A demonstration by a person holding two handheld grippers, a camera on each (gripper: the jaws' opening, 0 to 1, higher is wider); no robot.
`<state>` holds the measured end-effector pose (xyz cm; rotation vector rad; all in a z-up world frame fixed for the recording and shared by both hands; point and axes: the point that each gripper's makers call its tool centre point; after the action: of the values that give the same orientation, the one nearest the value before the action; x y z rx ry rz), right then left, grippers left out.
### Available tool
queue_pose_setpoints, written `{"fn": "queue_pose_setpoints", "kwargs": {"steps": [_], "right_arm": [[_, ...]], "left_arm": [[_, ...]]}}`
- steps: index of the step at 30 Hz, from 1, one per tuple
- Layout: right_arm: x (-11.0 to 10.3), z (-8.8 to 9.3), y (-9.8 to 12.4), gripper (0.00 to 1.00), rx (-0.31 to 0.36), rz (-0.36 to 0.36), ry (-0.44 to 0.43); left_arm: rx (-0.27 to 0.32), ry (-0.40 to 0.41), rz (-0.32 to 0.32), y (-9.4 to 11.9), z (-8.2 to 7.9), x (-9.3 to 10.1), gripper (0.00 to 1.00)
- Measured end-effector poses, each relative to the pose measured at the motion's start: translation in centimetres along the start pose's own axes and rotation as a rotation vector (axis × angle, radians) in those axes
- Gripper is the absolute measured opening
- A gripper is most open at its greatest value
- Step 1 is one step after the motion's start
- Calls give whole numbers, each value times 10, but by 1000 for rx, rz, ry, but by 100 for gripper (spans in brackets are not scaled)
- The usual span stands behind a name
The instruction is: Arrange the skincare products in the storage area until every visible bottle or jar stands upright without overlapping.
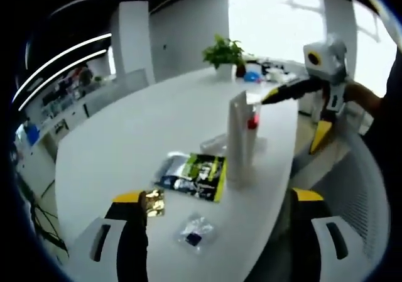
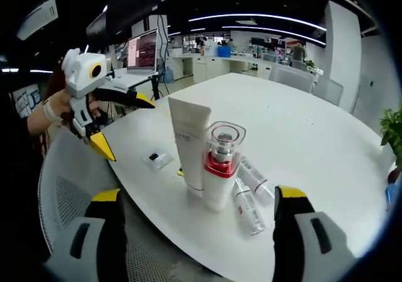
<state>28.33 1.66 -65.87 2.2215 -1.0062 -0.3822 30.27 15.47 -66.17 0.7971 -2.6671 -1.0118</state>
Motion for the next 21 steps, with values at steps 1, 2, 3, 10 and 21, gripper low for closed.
{"fn": "queue_pose_setpoints", "kwargs": {"steps": [1, 2, 3, 10, 21], "right_arm": [[0, 0, 0, 99, -3, 0, 2], [0, 0, 0, 99, -3, 0, 3], [0, 0, -1, 99, -2, -1, 4], [2, 0, -1, 99, -6, 3, 8], [10, 3, -1, 99, -24, 15, 22]], "left_arm": [[-9, -2, -6, 0, 2, 0, 92], [-18, 1, -7, 0, 4, 1, 92], [-19, 4, -7, 0, 6, 0, 93], [44, 67, -8, 8, 2, -2, 97], [52, 98, -71, 14, 10, -14, 97]]}}
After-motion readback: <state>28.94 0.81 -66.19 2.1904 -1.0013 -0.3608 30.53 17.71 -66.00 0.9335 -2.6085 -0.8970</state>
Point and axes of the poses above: the point that each gripper's makers call its tool centre point, and the gripper's own axes: y roughly backward along the fingers, x roughly to its right, z roughly out of its underside, and after that the axes turned 7 degrees about -x, right-handed
